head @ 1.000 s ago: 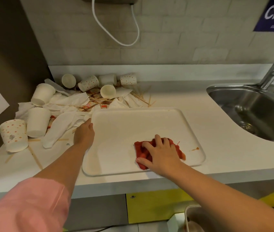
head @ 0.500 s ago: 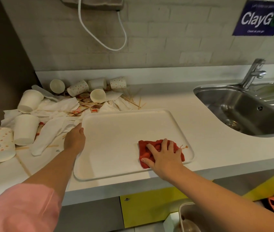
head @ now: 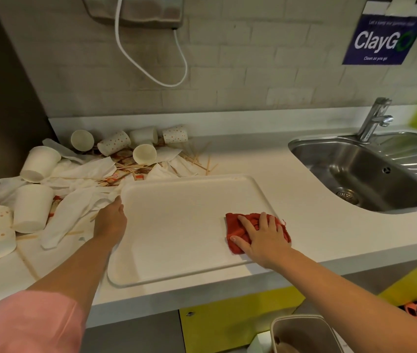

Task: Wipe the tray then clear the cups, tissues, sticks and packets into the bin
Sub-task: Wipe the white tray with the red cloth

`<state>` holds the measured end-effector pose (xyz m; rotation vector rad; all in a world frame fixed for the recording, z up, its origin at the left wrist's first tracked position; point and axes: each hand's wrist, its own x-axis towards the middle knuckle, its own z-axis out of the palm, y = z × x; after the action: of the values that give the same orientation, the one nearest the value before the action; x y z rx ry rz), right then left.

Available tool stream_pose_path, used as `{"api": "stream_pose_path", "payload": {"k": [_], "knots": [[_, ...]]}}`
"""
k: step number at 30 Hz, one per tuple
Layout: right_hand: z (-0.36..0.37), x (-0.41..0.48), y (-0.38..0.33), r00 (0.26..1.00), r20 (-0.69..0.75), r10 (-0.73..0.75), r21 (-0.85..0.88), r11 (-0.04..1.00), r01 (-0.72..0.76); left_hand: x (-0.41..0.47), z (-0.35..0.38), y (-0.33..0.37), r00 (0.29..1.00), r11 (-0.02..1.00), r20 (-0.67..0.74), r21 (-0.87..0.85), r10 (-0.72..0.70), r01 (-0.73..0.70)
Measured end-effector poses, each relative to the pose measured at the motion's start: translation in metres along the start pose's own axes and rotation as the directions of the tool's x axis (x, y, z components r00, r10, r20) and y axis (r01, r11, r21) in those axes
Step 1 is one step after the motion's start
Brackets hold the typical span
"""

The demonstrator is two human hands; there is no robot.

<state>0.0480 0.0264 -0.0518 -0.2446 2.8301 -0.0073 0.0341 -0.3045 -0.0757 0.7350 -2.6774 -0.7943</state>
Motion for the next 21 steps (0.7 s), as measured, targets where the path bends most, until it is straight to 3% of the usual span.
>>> {"api": "stream_pose_path", "payload": {"k": [5, 9, 13, 21], "knots": [[-0.011, 0.007, 0.003, 0.999, 0.020, -0.036, 0.042, 0.998, 0.035, -0.002, 0.000, 0.001, 1.000, 1.000, -0.022, -0.024, 0.015, -0.016], [-0.025, 0.006, -0.010, 0.983, -0.151, 0.104, 0.001, 0.994, -0.105, -0.004, -0.001, 0.004, 0.999, 0.999, -0.032, -0.049, 0.008, -0.009], [-0.016, 0.004, -0.021, 0.968, -0.026, 0.248, 0.041, 0.968, -0.247, -0.002, -0.002, 0.003, 1.000, 0.999, -0.009, -0.049, -0.012, 0.011], [-0.015, 0.050, -0.037, 0.959, -0.087, 0.271, 0.148, 0.955, -0.257, -0.002, -0.004, 0.003, 1.000, 0.999, 0.021, -0.037, -0.013, 0.014]]}}
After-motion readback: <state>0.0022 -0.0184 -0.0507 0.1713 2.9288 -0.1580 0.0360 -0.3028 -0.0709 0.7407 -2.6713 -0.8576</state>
